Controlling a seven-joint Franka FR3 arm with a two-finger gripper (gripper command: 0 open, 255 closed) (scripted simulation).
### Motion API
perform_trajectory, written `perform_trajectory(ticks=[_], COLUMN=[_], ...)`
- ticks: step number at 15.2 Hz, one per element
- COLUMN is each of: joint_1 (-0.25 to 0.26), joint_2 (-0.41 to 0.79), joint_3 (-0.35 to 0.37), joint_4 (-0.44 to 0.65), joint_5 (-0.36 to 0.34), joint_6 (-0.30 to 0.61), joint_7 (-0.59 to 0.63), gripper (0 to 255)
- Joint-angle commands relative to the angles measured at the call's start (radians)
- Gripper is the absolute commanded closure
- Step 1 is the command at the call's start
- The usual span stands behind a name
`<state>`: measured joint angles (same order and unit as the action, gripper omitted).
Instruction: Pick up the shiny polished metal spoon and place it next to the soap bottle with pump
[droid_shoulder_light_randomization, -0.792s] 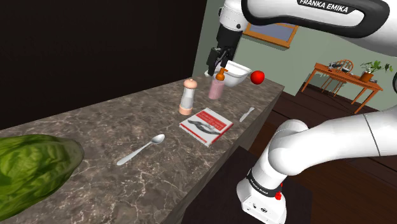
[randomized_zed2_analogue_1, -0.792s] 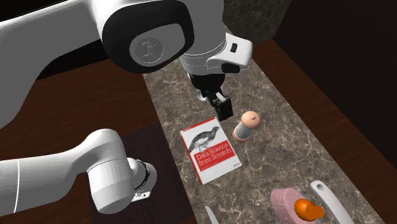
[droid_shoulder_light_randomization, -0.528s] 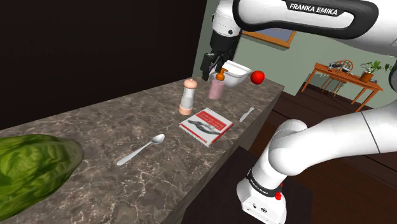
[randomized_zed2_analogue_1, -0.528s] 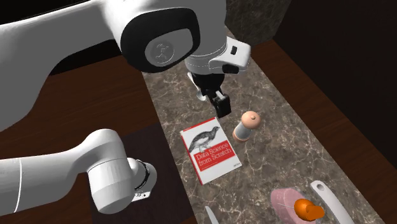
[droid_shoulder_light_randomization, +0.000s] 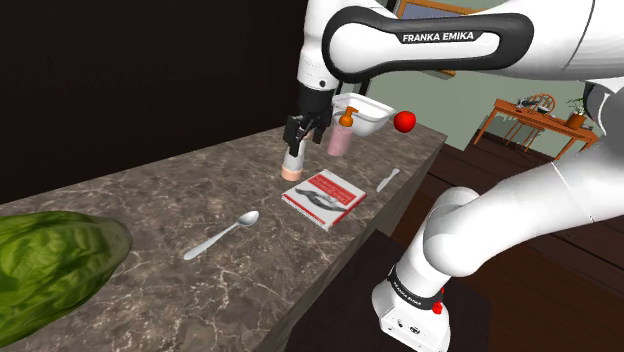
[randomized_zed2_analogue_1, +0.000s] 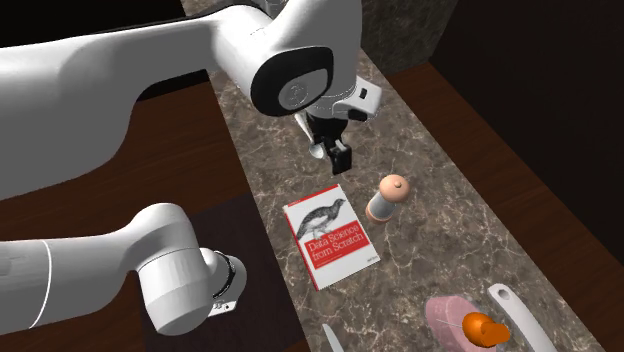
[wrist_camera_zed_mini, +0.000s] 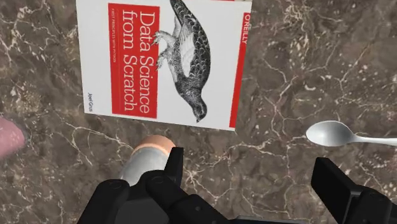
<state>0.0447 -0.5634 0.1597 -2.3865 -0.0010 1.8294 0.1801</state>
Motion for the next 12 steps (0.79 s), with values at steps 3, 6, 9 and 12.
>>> perform_trajectory(ticks=[3, 6, 9, 12], joint_1=[0.02, 0.034, 0.049, 0.065], joint_2=[0.104, 0.189, 0.28, 0.376], joint_3=[0.037, 0.064, 0.089, 0.114], joint_4=[-0.018, -0.015, -0.003, 0.018], joint_5=[0.05, 0.085, 0.118, 0.147], joint_6=[0.081, 0.135, 0.187, 0.238], joint_7=[0.059, 0.098, 0.135, 0.17], gripper=[0, 0, 0, 0])
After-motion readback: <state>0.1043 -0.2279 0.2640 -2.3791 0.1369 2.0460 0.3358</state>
